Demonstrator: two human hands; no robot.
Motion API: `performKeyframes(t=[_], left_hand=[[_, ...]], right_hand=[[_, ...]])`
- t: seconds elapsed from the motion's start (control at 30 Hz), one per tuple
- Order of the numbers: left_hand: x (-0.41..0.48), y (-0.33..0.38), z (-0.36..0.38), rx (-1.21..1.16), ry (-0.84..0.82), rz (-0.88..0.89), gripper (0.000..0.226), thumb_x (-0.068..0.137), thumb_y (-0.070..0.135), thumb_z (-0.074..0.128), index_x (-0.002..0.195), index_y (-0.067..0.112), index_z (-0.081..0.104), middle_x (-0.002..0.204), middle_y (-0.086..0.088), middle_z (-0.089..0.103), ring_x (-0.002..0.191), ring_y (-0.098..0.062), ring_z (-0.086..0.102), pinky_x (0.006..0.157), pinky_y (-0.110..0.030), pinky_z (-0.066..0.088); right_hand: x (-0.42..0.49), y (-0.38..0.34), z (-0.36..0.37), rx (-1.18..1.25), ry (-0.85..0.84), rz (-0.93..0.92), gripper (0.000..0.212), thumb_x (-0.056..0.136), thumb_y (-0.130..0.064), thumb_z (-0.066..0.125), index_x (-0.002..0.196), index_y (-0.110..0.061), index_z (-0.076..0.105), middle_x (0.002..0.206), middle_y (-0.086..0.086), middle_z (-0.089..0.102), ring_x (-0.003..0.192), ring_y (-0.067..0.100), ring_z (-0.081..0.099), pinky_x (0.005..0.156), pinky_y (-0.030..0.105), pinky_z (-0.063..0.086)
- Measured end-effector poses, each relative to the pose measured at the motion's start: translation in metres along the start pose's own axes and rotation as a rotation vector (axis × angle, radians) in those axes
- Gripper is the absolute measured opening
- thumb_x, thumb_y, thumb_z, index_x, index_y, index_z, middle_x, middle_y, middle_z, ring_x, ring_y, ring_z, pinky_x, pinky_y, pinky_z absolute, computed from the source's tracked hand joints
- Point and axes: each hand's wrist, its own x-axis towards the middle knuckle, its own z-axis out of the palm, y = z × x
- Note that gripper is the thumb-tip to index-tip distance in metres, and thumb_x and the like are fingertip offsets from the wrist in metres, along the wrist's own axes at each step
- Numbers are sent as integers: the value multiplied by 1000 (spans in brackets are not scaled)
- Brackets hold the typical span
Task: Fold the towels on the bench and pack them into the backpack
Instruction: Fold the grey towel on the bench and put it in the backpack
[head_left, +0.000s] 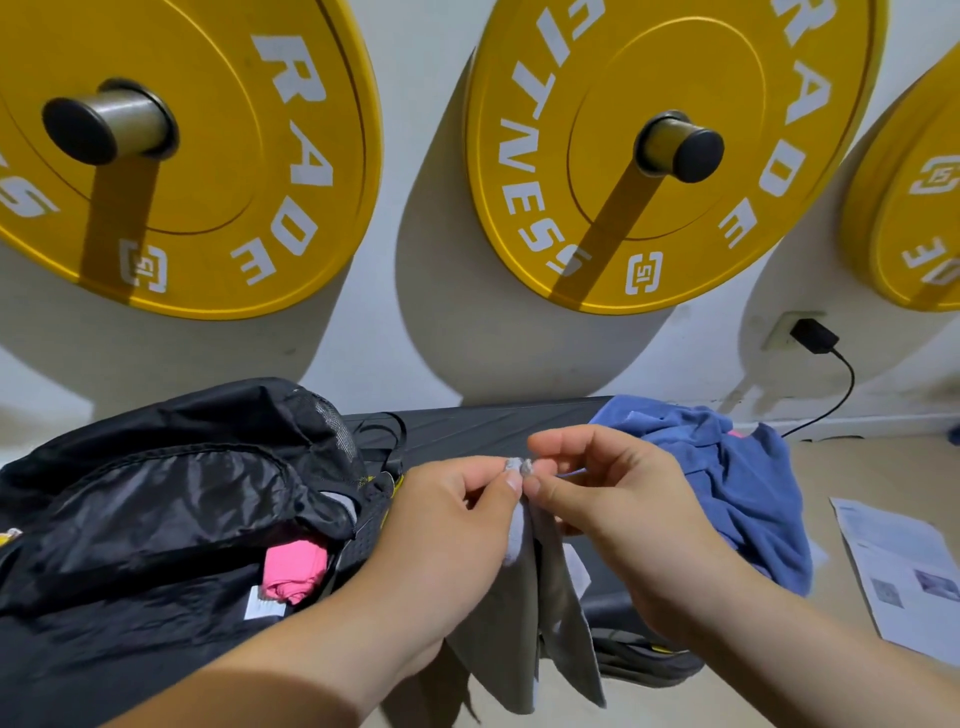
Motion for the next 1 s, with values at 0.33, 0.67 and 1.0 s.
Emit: performKeyframes(t=[0.33,0.67,1.0], left_hand=[[-2,2,-1,48,-50,38,27,101,23,57,88,23,81,73,-5,74,68,-15,66,71,-38,55],[0,-4,-6,-3,-28,59,5,86,23,79,83,20,80,58,0,72,52,-9,63,57,-24,51],[4,7,-19,130,-101,133,20,99,20,60,90,28,75,88,3,78,88,-19,73,91,-43,57]], right_hand=[[0,0,-5,-67,-13,-28,27,88,1,74,108,-17,73,86,10,76,75,18,70,73,41,62],[-7,-4,-10,-51,-152,-27,42,99,14,44,121,-14,67,98,9,79,96,23,76,81,44,64],[-1,-6,-17,-325,-210,-93,26,89,-9,75,106,-28,76,104,-3,76,97,21,73,89,37,61]])
